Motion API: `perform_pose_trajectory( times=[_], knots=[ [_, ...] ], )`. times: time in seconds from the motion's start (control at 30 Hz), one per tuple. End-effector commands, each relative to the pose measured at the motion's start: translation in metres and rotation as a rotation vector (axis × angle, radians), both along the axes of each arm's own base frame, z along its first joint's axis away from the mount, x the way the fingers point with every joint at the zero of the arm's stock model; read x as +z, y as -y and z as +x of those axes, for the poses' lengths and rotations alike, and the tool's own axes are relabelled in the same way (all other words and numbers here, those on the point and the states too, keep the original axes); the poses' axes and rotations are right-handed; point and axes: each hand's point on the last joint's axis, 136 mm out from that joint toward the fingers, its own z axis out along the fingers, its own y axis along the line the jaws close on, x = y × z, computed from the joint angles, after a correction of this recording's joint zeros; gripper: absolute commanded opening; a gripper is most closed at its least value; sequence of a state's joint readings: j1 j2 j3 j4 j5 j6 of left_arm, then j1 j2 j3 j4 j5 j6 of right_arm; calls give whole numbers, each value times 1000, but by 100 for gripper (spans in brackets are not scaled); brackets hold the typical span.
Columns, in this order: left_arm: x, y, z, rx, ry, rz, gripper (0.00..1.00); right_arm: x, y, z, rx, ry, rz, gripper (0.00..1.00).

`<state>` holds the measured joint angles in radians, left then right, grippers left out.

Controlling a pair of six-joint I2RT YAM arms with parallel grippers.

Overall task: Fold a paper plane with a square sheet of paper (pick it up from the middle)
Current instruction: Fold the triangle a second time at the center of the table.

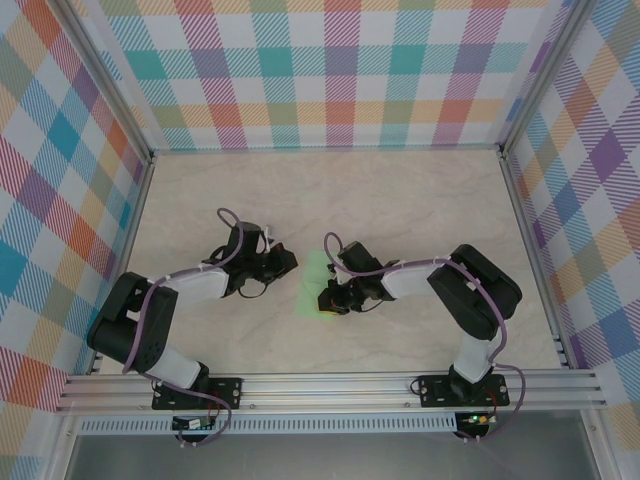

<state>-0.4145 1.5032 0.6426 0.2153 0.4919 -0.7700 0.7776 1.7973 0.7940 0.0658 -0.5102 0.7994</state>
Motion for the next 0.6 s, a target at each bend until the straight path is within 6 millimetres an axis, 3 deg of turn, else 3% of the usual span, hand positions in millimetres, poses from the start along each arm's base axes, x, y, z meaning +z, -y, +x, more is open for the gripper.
perform_pose_trajectory(
  times=[0.0, 0.3, 0.57],
  knots=[
    [0, 14, -17, -62, -25, -22, 0, -38, 30, -23, -15, -120, -165, 10],
    [-36, 42, -32, -138, -96, -32, 0, -34, 30, -21, -22, -116, -160, 10],
    [-67, 35, -37, -115, -141, 15, 0, -29, 26, -18, -21, -109, -156, 11]
  ],
)
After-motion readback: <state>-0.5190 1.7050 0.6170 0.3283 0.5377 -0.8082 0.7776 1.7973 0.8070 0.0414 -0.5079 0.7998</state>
